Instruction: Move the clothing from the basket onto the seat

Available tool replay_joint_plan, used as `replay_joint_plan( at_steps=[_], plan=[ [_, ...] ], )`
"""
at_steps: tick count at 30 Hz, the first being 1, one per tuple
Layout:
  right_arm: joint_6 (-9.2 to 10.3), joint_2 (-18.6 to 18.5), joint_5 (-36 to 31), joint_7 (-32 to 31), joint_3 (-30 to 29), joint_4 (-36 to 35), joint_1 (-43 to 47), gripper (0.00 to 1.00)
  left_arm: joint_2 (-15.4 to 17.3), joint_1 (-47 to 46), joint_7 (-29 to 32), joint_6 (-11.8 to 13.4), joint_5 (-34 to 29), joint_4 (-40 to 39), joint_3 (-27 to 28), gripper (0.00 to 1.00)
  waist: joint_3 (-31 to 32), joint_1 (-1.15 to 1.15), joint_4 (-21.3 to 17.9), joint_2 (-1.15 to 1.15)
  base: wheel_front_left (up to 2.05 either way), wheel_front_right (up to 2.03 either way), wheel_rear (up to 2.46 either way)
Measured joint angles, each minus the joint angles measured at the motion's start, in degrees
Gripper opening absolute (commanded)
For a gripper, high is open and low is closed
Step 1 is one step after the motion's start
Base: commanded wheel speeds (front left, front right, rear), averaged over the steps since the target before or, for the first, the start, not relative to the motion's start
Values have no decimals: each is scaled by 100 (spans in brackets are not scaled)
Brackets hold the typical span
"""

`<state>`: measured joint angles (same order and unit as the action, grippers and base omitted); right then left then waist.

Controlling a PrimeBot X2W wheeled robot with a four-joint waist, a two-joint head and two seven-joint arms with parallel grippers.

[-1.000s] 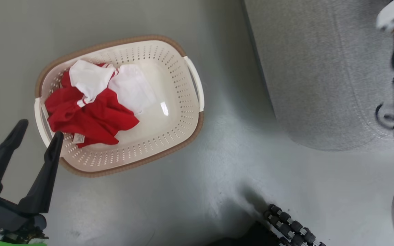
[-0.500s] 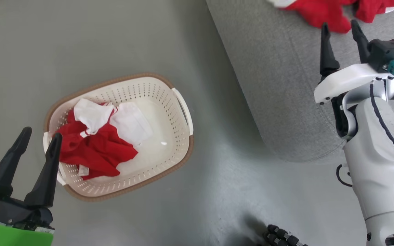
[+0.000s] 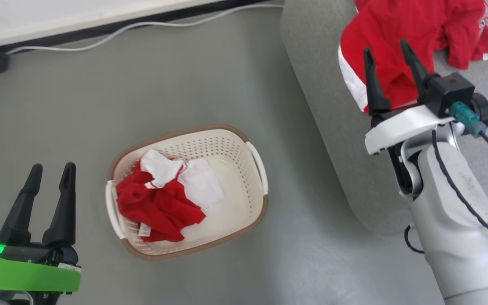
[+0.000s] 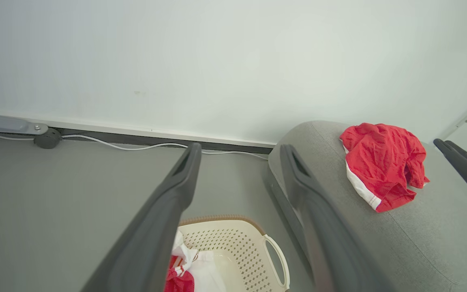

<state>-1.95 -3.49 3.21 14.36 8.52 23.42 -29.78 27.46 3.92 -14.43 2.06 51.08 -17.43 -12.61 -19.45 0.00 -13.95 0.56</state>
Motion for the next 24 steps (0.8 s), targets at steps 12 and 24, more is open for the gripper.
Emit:
replay_joint_plan(
  at_steps=[12,24],
  plan=[
    [57,19,278,22,58,-45,1201,100,-255,94,0,123,-714,679,158,100,867,0,867,0,0,0,0],
    [147,62,442,22,324,-220,2301,100,-275,637,1,125,-943,1123,-226,100,1799,0,1745,0,0,0,0]
  ],
)
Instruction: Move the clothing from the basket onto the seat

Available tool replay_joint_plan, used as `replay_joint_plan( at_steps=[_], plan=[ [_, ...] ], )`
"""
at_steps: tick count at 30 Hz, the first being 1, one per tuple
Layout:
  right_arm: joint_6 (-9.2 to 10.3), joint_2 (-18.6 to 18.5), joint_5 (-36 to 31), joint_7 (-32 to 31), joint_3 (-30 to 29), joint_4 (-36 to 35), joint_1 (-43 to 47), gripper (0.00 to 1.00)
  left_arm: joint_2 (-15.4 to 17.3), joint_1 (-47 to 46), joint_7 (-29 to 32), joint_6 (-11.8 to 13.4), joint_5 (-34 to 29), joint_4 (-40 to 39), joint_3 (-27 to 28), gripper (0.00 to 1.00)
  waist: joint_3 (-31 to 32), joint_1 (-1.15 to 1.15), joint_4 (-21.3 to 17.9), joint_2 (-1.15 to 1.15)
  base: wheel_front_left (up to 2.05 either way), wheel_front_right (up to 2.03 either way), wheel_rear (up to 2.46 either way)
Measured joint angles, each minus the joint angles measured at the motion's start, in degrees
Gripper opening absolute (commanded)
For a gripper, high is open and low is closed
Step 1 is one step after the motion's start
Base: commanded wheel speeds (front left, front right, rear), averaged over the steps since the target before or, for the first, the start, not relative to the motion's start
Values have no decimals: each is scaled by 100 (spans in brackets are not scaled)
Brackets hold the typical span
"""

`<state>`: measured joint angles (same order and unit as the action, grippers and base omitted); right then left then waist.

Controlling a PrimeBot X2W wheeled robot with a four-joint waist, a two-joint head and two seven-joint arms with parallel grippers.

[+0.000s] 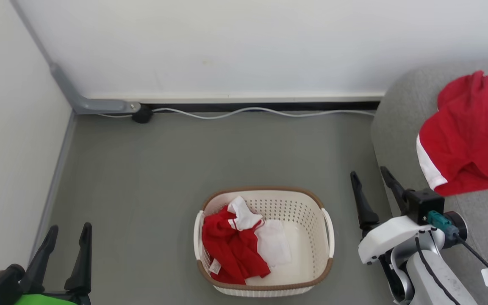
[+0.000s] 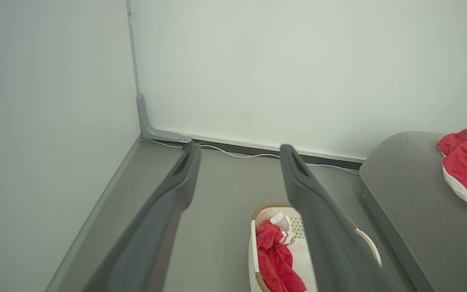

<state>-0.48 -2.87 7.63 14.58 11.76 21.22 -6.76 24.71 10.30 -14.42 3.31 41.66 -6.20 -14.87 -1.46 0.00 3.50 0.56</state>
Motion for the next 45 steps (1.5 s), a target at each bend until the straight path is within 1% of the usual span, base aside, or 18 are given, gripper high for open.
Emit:
replay_joint_plan(
  at_steps=[5,10,15,16,18,20,25,31,32,38,40,42,45],
  plan=[
    [7,13,33,0,151,-133,166,100,2,160,0,31,-1,-27,124,100,318,0,229,0,0,0,0],
    [60,14,174,0,238,-265,280,100,1,186,0,31,-8,-118,148,100,465,0,317,0,0,0,0],
    [120,18,220,0,360,-436,356,100,0,210,0,30,-9,-178,213,100,462,0,242,0,0,0,0],
    [165,18,220,0,380,-471,369,100,-1,212,0,30,-9,-191,213,100,446,0,215,0,0,0,0],
    [176,15,221,0,408,-515,387,100,0,212,0,19,-10,-227,203,100,406,0,163,0,0,0,0],
    [241,16,220,0,436,-573,389,100,2,212,0,-5,-22,-283,200,100,354,0,115,0,0,0,0],
    [364,13,204,0,509,-810,407,100,24,194,0,-127,-52,-452,135,100,144,0,16,0,0,0,0],
    [422,13,164,0,651,-1103,399,100,19,-155,85,-297,-52,-458,-137,100,-247,0,-93,0,0,0,0],
    [461,13,146,0,681,-1129,399,100,19,-249,112,-338,-60,-438,-200,100,-320,0,-113,0,0,0,0],
    [521,5,127,0,868,-1340,378,100,31,-729,308,-488,-196,-258,-466,100,-772,0,-235,0,0,0,0],
    [527,7,126,0,939,-1415,363,100,78,-865,424,-571,-388,-162,-608,100,-928,0,-282,0,0,0,0],
    [614,4,126,0,1027,-1504,342,100,120,-1109,550,-664,-465,-16,-753,100,-1161,0,-361,0,0,0,0],
    [643,3,129,0,1088,-1600,304,100,135,-1400,682,-728,-573,124,-879,100,-1398,0,-451,0,0,0,0]
  ],
)
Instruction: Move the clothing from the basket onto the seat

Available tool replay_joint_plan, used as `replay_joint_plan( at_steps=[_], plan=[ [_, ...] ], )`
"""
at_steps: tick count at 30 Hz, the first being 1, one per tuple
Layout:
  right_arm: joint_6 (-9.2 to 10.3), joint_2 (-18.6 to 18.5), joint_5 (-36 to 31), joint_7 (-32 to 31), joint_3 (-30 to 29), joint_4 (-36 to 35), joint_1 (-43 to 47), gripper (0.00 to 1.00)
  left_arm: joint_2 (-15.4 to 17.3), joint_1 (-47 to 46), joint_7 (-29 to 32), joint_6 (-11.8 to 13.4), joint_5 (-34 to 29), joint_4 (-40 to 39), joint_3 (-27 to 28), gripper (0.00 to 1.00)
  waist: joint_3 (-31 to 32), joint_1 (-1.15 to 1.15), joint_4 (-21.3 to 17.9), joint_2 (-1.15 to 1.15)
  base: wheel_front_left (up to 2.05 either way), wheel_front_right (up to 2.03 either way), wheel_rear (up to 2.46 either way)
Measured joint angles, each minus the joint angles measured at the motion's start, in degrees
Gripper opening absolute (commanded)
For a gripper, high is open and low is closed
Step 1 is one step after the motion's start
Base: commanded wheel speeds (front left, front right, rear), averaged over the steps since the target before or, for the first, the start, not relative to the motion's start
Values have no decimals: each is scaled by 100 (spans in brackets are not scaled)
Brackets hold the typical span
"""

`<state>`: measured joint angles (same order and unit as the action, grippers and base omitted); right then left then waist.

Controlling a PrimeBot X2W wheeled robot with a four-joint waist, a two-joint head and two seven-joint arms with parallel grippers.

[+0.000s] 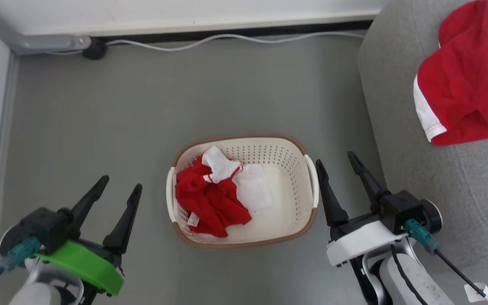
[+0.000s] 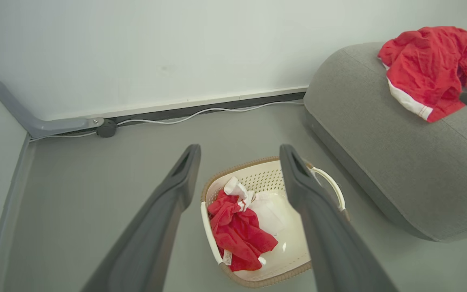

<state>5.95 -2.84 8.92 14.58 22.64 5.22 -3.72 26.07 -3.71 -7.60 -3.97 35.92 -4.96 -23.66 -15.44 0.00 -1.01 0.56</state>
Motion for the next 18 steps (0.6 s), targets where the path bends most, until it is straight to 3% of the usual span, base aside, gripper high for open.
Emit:
replay_joint_plan(
  at_steps=[18],
  plan=[
    [116,-8,1,1,200,-606,-599,100,254,-1474,646,-233,-715,784,-648,100,-1458,1,-537,0,0,0,0]
  ],
)
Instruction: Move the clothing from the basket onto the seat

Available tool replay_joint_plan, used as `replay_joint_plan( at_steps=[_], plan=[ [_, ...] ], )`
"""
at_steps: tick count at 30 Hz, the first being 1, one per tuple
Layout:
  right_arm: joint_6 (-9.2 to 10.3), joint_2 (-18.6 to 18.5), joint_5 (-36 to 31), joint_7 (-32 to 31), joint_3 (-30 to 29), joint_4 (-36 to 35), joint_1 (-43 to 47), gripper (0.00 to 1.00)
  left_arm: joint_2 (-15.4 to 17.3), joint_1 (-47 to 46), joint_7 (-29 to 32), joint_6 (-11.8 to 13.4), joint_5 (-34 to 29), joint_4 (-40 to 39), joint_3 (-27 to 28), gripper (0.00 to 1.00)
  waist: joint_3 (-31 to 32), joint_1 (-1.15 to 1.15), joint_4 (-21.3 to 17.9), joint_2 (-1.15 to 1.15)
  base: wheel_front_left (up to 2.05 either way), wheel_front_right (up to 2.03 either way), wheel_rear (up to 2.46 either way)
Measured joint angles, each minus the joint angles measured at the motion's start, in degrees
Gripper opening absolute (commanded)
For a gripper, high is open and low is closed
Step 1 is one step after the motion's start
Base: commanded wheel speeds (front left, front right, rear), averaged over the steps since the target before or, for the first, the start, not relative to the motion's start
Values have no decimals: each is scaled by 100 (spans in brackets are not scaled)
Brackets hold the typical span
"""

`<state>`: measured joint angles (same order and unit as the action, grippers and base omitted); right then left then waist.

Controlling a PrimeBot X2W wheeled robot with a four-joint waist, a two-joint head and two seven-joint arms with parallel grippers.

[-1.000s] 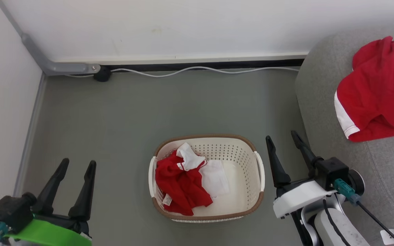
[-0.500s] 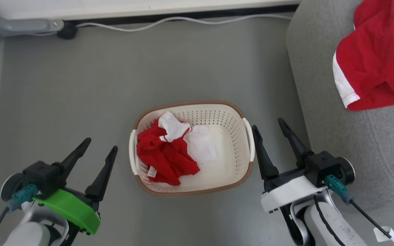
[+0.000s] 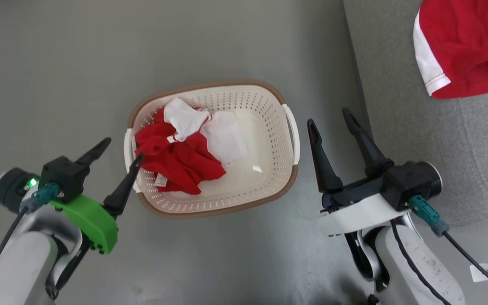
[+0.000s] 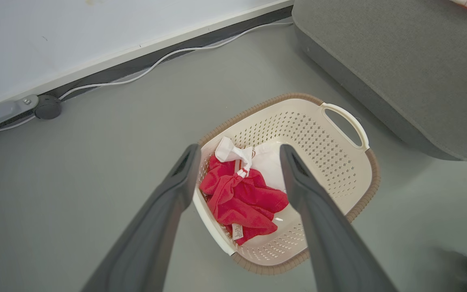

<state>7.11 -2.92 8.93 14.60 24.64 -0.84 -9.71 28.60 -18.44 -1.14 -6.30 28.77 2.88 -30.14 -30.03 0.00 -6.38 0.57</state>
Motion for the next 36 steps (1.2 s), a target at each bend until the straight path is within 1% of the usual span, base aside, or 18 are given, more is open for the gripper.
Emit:
replay_joint_plan(
  at_steps=[5,8,11,16,20,24,29,33,36],
  plan=[
    [4,-2,0,0,41,-126,-212,100,16,-470,138,-34,-203,98,-135,100,-425,0,-69,0,0,0,0],
    [4,-3,10,0,38,-202,-335,100,99,-741,226,-57,-367,182,-205,100,-675,0,-105,0,0,0,0],
    [4,-5,65,0,-57,-255,-481,100,151,-985,321,-57,-559,354,-268,100,-918,0,-147,0,0,0,0],
    [4,-18,227,0,-43,-308,-645,100,159,-1213,469,-58,-714,689,-428,100,-1236,0,-254,0,0,0,0],
    [4,-15,376,0,-31,-343,-669,100,190,-1277,569,-59,-846,920,-530,100,-1373,0,-428,0,0,0,0],
    [4,-15,498,0,-32,-353,-670,100,197,-1417,589,-75,-856,1105,-546,100,-1482,0,-604,0,0,0,0],
    [4,-13,578,0,-48,-420,-662,100,281,-1454,643,-76,-855,1343,-555,100,-1583,0,-814,0,0,0,0],
    [4,-7,581,0,-131,-448,-635,100,286,-1560,665,-76,-854,1430,-584,100,-1660,0,-900,0,0,0,0],
    [4,-7,715,0,-186,-447,-605,100,280,-1688,662,-76,-854,1548,-616,100,-1731,0,-958,0,0,0,0]
  ],
)
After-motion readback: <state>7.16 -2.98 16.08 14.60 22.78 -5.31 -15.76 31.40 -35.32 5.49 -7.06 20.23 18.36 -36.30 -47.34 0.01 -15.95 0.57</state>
